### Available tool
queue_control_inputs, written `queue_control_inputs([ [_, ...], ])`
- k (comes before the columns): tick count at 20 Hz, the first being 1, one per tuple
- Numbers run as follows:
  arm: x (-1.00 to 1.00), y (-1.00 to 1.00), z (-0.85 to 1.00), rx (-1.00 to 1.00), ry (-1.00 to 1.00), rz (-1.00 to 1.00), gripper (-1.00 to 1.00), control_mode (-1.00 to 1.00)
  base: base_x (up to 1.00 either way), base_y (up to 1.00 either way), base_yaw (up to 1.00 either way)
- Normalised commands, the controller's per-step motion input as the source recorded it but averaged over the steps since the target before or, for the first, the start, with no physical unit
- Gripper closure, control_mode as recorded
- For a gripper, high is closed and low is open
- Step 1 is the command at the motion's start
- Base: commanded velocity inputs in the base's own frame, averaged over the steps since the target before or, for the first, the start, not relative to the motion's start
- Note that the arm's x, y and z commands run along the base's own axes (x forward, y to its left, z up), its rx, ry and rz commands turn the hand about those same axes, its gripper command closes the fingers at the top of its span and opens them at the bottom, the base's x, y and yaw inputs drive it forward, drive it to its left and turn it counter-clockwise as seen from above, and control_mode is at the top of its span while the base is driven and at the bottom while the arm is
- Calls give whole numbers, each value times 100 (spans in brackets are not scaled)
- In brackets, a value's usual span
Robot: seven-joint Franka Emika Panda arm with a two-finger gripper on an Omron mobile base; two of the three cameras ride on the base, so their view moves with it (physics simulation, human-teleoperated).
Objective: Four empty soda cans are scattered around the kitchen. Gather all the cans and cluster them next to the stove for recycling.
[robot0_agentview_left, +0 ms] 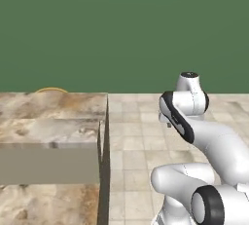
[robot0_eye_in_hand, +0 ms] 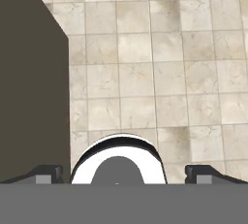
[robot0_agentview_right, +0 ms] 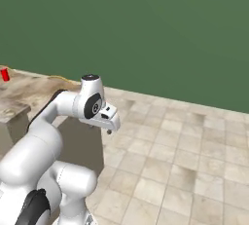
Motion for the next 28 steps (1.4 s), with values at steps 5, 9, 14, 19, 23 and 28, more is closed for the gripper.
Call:
queue_control_inputs([
  [5,0,0,0,0,0,0,-100,100,64,-40,0],
  [9,0,0,0,0,0,0,-100,100,66,-36,4],
  [14,0,0,0,0,0,0,-100,100,68,-33,7],
  [19,0,0,0,0,0,0,-100,100,68,-31,9],
  [23,0,0,0,0,0,0,-100,100,69,-30,11],
  [28,0,0,0,0,0,0,-100,100,68,-28,13],
])
